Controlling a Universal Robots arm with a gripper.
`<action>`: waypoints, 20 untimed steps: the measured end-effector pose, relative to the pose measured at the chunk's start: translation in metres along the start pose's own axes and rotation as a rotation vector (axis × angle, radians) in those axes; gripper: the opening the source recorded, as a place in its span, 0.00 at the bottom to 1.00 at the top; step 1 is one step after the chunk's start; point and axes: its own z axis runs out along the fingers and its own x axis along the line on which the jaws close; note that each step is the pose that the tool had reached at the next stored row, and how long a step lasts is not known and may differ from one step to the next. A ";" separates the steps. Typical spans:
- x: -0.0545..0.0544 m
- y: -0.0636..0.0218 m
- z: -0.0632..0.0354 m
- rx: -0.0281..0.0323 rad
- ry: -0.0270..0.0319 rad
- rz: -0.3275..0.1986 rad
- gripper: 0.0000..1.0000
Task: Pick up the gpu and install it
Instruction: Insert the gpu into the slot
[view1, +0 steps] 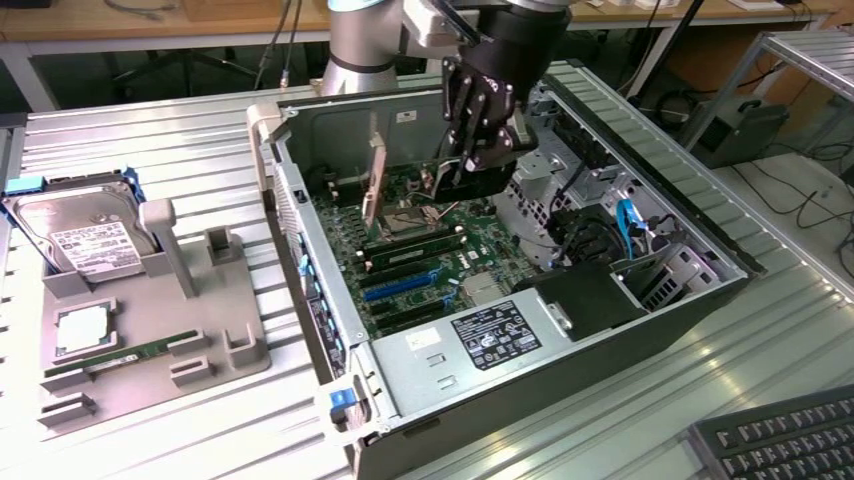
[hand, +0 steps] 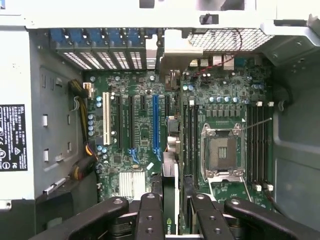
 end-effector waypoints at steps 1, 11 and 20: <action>0.002 0.0011 0.0007 0.0018 -0.0005 0.000 0.26; 0.010 0.0172 0.0116 0.0117 -0.0009 -0.004 0.26; 0.012 0.0315 0.0262 0.0119 -0.0006 -0.011 0.26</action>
